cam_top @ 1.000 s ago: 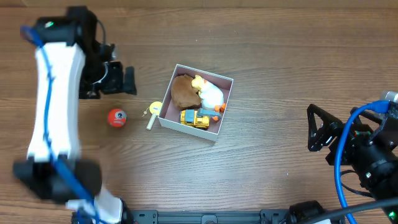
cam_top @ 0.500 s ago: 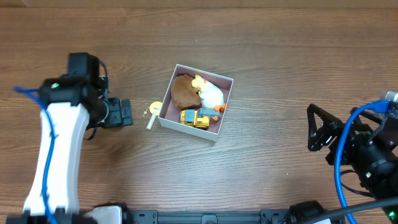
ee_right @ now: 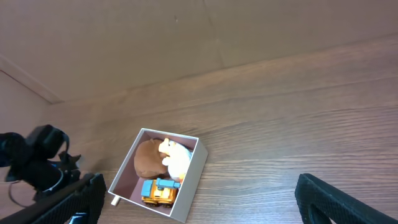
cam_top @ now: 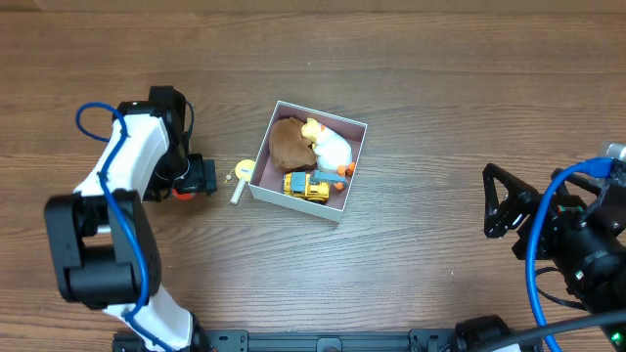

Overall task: Pack container
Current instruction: 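Move the left gripper to the red ball and grasp it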

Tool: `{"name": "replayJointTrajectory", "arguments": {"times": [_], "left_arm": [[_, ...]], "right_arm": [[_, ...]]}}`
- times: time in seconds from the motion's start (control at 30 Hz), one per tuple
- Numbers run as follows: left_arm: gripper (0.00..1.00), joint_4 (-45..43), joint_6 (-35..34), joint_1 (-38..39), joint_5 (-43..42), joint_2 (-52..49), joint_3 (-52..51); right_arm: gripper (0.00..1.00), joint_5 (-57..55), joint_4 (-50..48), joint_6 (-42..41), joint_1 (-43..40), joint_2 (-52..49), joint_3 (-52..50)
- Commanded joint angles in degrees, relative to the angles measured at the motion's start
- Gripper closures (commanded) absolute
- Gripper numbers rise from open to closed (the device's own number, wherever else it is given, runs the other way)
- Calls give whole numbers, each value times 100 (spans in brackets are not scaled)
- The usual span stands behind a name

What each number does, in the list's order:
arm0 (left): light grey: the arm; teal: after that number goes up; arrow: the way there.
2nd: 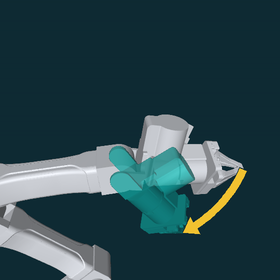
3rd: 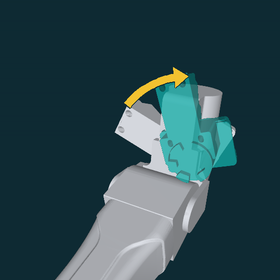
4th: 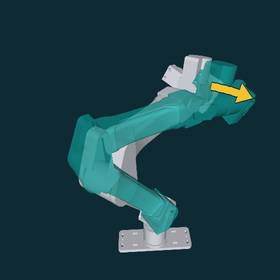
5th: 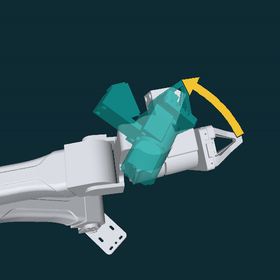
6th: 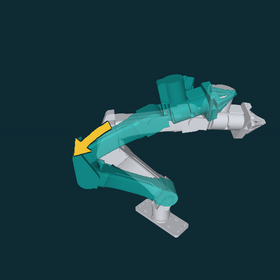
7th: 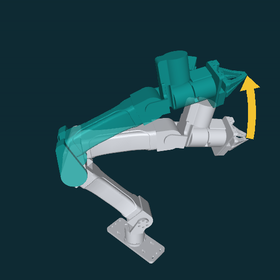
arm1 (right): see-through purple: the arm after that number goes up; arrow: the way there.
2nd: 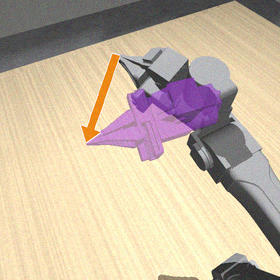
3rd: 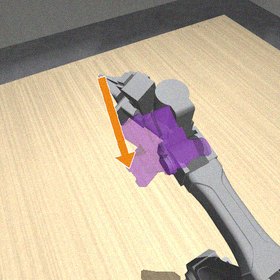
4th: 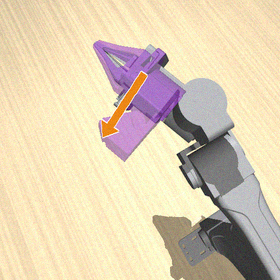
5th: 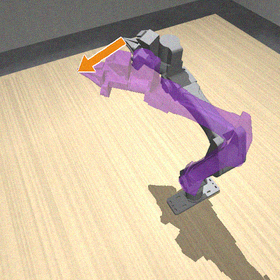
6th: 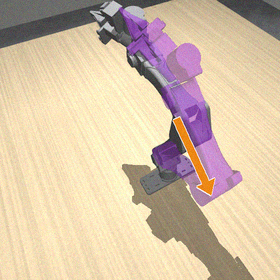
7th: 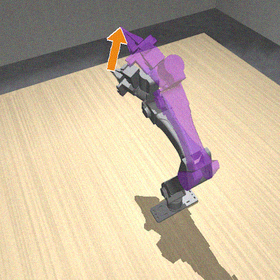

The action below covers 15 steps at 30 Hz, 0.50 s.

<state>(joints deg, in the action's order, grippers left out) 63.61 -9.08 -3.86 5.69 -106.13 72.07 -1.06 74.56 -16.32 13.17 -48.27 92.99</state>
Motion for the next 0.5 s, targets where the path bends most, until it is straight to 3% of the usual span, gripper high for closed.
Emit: {"name": "replayJointTrajectory", "arguments": {"times": [0.0,0.23,0.33,0.47], "left_arm": [[11,-267,28,-68,72,-293,9],[17,-673,96,-68,92,-310,9],[36,-732,142,-68,98,-310,9],[55,-739,184,-70,98,-310,9]], "right_arm": [[0,-83,-46,4,-9,0,39],[0,-81,-46,4,-9,0,39],[0,-83,-46,4,-9,0,39],[0,-83,-46,4,-9,0,42]]}}
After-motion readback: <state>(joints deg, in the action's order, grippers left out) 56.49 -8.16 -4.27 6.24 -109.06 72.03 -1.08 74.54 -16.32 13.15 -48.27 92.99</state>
